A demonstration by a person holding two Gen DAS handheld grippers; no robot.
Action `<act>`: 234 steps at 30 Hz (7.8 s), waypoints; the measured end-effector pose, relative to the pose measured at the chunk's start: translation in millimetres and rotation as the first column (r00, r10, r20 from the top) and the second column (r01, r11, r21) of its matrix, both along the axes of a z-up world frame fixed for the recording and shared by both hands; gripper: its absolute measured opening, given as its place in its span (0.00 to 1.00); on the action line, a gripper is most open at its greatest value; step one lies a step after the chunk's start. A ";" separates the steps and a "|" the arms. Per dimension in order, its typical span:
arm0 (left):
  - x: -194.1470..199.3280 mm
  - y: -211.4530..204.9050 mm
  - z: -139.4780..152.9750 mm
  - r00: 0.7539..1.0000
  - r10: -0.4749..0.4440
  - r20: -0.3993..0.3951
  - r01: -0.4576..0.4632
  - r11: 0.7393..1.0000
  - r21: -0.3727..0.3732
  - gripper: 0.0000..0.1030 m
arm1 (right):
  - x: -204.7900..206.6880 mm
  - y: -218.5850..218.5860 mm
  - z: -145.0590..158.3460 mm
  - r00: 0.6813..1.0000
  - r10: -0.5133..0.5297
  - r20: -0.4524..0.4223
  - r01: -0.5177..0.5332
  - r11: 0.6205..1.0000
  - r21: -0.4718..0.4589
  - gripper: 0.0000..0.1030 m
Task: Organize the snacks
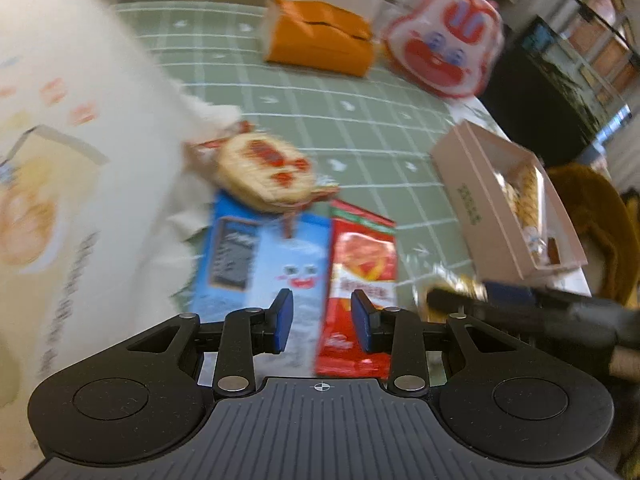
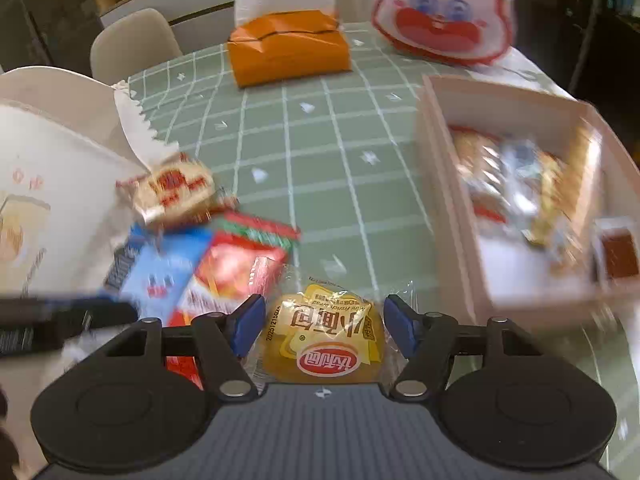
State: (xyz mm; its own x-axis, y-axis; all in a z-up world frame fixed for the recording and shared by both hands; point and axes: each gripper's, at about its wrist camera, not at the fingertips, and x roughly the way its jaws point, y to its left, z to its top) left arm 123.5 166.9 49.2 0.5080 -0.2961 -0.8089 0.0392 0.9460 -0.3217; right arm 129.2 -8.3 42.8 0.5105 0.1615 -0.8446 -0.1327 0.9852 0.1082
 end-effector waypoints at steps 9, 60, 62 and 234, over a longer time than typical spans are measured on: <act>22.4 -65.9 -13.9 0.992 -0.126 -0.032 0.129 0.973 0.194 0.35 | -54.7 -40.0 3.2 0.994 -0.105 -0.012 0.105 0.994 0.003 0.71; -58.5 -60.5 -23.7 0.950 -0.313 -0.003 0.310 0.940 0.142 0.55 | -142.6 -68.2 1.2 0.990 -0.140 -0.026 0.129 0.957 -0.259 0.94; -57.4 -60.0 -23.5 0.951 -0.310 -0.006 0.308 0.942 0.134 0.55 | -142.6 -76.5 1.4 0.983 -0.184 -0.022 0.173 0.953 -0.248 0.94; -36.5 -247.1 -36.4 0.809 -0.581 -0.094 0.579 0.758 0.300 0.52 | -124.6 -212.3 -19.1 0.949 -0.304 0.081 0.308 0.951 -0.040 0.75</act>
